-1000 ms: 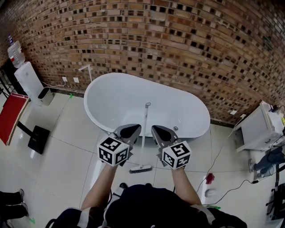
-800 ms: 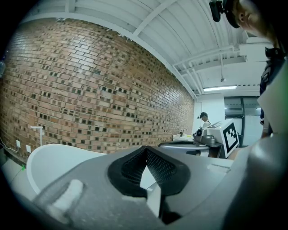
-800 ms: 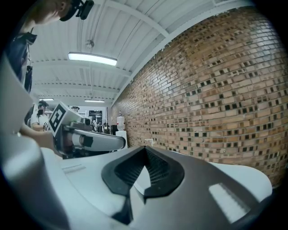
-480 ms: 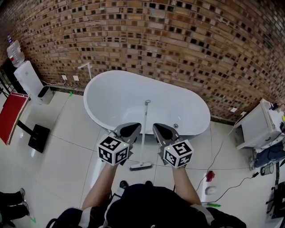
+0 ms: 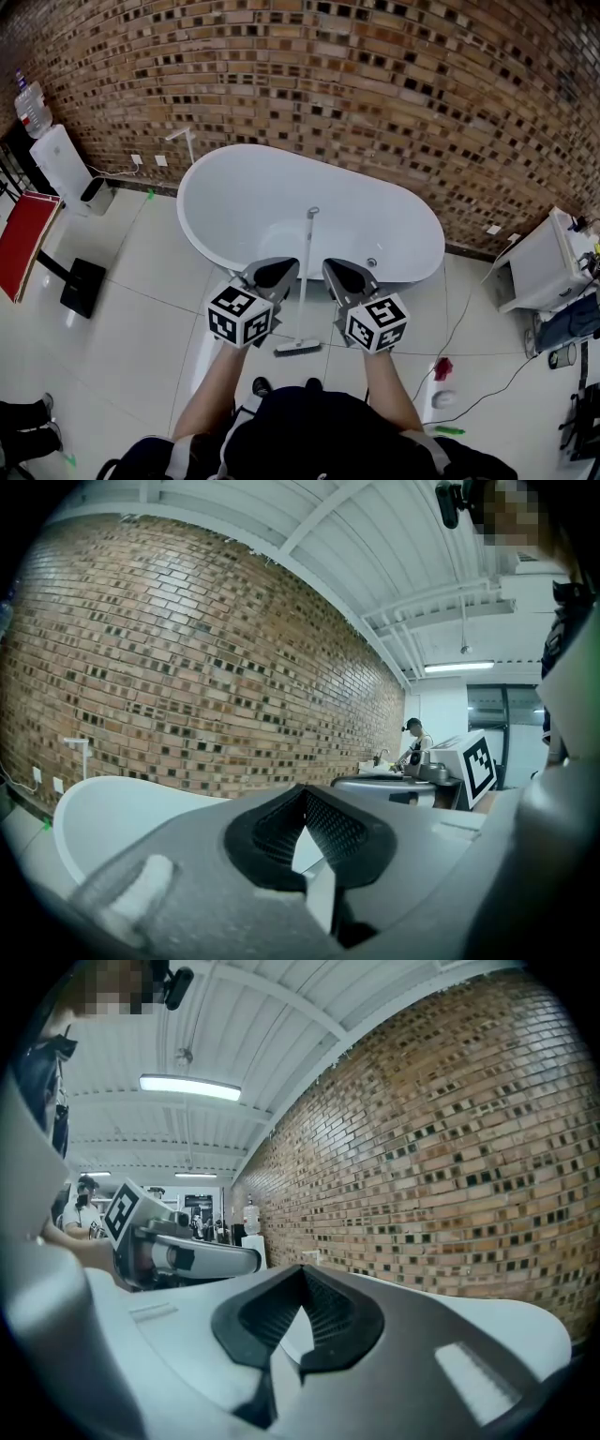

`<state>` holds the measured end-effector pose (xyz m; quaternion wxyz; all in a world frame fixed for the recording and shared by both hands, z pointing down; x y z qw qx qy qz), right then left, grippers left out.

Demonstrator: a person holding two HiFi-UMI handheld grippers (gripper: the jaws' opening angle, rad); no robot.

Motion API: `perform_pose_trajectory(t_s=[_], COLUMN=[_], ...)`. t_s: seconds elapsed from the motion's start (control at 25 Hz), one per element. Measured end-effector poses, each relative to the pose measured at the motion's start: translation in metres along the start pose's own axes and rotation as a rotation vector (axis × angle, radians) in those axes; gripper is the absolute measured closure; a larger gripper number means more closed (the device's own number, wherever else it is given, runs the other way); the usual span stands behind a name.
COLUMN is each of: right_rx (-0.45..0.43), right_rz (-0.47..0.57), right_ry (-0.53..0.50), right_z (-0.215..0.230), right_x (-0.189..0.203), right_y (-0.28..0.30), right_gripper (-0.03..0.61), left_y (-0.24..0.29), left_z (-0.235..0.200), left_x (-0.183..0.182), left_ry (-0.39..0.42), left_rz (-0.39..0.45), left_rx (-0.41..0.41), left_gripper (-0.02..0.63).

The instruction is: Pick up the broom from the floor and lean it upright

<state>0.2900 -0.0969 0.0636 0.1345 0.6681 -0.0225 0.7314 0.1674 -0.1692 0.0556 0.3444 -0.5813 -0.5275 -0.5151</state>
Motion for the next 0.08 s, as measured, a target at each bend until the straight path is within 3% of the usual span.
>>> perform_pose_trajectory(t_s=[0.08], right_rx=[0.000], right_rz=[-0.001], right_ry=[0.000], right_z=[0.0012], right_x=[-0.0019], right_y=[0.0010], right_gripper=[0.577], left_y=[-0.0001], left_z=[-0.0009], left_x=[-0.0012], left_ry=[-0.001], left_rz=[0.000], left_rx=[0.000], left_gripper=[0.614])
Point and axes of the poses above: the fingertips, and each gripper's own axes: y forward along the fingers, z to its right, x out of its underside, the point moved 6 cm from there along -y, backward along the fingers
